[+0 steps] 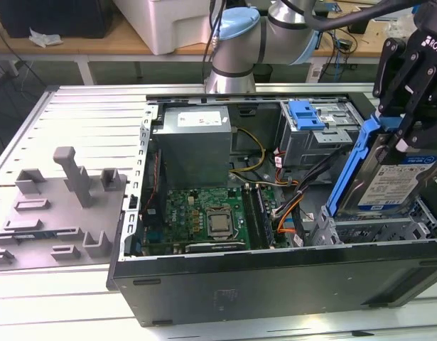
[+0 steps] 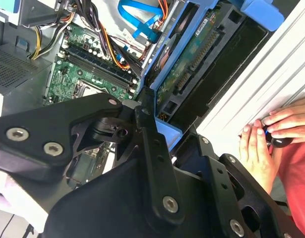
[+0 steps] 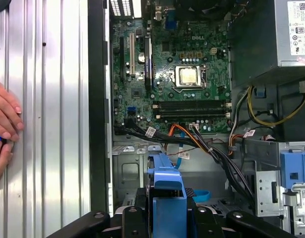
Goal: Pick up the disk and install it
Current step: 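Insert the disk into the insertion slot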
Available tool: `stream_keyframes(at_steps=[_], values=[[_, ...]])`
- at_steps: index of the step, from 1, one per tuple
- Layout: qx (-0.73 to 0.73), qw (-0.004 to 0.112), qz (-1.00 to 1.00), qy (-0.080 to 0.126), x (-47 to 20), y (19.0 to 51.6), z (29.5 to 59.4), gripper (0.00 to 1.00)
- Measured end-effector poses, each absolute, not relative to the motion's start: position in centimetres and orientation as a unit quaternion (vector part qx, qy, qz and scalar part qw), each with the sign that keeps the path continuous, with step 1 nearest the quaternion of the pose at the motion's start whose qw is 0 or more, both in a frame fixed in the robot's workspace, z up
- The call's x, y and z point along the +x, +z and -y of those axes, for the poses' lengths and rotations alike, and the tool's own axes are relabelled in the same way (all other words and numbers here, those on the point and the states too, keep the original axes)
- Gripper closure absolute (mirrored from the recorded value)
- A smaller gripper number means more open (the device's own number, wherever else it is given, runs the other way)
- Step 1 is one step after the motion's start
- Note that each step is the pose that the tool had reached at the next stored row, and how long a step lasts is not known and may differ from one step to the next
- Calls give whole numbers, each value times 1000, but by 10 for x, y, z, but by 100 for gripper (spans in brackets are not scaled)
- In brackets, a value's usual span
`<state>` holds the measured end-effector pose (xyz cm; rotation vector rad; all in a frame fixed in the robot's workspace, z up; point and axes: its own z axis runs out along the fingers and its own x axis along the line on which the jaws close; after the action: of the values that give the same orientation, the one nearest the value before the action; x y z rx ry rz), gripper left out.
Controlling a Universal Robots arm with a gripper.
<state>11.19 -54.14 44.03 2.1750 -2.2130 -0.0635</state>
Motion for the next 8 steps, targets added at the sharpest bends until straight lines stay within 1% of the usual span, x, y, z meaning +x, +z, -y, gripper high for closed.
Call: stream_keyframes(at_steps=[8], values=[[701,19,713,-20,112,436,541,63]])
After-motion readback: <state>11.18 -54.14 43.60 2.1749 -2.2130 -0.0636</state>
